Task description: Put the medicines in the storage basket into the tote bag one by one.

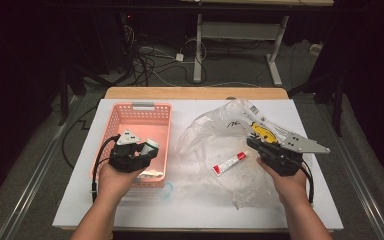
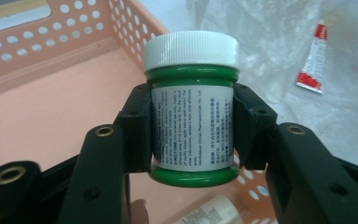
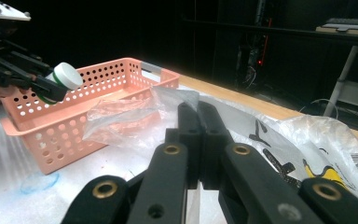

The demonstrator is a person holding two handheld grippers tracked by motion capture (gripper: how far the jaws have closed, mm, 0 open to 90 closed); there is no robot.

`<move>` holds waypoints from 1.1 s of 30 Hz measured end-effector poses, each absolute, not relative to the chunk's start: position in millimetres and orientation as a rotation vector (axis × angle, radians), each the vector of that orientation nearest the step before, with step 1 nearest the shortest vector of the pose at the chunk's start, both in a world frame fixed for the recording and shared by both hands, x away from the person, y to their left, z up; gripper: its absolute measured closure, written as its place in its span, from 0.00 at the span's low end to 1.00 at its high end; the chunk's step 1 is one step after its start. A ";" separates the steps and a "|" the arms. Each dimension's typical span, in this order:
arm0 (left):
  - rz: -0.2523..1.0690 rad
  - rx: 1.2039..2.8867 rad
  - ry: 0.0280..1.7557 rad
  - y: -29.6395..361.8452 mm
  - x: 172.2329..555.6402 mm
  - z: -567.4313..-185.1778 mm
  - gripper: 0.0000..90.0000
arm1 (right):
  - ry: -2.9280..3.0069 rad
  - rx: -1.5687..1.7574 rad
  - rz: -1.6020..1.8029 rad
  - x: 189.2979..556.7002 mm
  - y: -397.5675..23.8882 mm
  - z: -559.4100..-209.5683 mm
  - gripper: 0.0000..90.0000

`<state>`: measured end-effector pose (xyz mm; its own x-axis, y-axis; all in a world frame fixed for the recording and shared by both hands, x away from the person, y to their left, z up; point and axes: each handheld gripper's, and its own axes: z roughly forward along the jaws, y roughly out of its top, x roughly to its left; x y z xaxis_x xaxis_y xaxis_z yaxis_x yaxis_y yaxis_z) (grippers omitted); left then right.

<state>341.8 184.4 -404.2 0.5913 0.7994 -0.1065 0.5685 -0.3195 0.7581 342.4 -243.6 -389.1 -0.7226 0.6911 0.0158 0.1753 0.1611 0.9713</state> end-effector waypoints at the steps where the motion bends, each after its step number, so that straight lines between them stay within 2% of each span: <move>1: 0.360 2.015 1.078 184.1 339.5 -404.2 0.60 | 2.010 0.821 1.587 342.3 -243.6 -389.2 1.00; 22: 0.295 1.967 0.958 163.5 316.5 -401.6 0.60 | 2.009 0.821 1.585 341.9 -244.6 -389.0 1.00; 33: 0.256 1.983 0.869 137.0 310.0 -401.6 0.60 | 2.008 0.819 1.581 341.7 -244.6 -388.8 1.00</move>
<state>310.0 137.0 -401.6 0.7284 0.6664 -0.1588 0.4737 -0.3225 0.8195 341.7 -244.6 -388.8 -0.7203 0.6936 0.0104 0.1730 0.1651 0.9710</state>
